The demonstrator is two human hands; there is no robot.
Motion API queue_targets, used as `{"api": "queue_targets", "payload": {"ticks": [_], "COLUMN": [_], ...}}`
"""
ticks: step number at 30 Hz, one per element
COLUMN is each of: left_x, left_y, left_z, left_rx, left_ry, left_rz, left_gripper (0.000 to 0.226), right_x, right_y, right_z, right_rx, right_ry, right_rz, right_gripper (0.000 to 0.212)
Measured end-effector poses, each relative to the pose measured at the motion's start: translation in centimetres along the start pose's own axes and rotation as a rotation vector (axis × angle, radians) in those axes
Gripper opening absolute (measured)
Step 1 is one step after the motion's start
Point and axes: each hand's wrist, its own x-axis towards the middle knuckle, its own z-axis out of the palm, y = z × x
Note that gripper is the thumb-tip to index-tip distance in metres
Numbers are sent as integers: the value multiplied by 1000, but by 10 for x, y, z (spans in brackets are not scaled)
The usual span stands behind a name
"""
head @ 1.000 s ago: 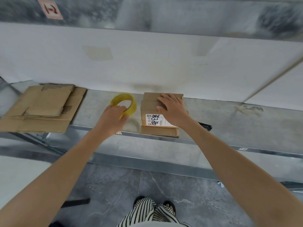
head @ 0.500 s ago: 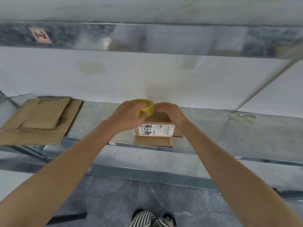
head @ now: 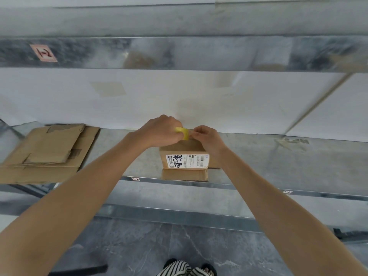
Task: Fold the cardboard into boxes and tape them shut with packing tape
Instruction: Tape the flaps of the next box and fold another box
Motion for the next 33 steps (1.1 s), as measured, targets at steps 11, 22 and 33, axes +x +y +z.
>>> {"api": "queue_targets", "payload": {"ticks": [11,22,33], "left_x": [24,32,33], "left_y": [-4,-7,-5], "left_z": [-10,-11,-8], "left_rx": [20,40,8], "left_ry": [-75,-67,-54], "left_rz": [-77,-127,-134], "left_gripper": [25,24,27], "right_x": [3,4,1], "right_y": [2,2,-1], "right_z": [-1,-5,-6], "right_rx": [117,333,228], "right_ry": [36,-7,18], "right_rz": [51,38,32], "right_gripper": [23,20,15]}}
